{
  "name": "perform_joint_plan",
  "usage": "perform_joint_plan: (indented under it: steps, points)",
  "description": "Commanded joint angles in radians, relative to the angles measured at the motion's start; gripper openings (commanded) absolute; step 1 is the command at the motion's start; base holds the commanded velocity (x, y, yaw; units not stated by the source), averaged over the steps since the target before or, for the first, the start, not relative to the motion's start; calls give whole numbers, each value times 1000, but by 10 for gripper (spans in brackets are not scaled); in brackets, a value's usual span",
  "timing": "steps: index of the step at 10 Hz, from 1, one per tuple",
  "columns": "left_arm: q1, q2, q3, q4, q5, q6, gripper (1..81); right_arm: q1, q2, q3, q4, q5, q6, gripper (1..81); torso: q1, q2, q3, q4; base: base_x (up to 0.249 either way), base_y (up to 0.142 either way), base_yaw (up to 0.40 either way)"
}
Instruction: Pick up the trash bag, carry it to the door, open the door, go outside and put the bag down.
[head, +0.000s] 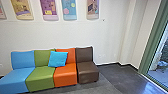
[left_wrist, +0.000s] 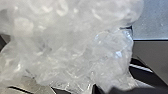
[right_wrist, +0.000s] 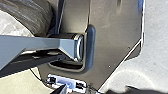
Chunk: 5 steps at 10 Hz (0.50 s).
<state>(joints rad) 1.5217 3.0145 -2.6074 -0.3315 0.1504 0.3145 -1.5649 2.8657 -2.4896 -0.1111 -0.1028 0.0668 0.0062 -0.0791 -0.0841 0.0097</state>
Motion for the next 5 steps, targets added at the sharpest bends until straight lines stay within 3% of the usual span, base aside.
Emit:
perform_joint_plan:
  steps: [1, 5]
  points:
    - [-36, 6, 10, 6, 81, 8, 10, 44, -7, -6, -9, -58, -4, 811, 0, 0, 0, 0, 0, 0, -185]
    - [-36, 5, 10, 6, 77, 8, 10, 44, 9, -29, -9, -58, -4, 811, 0, 0, 0, 0, 0, 0, -192]
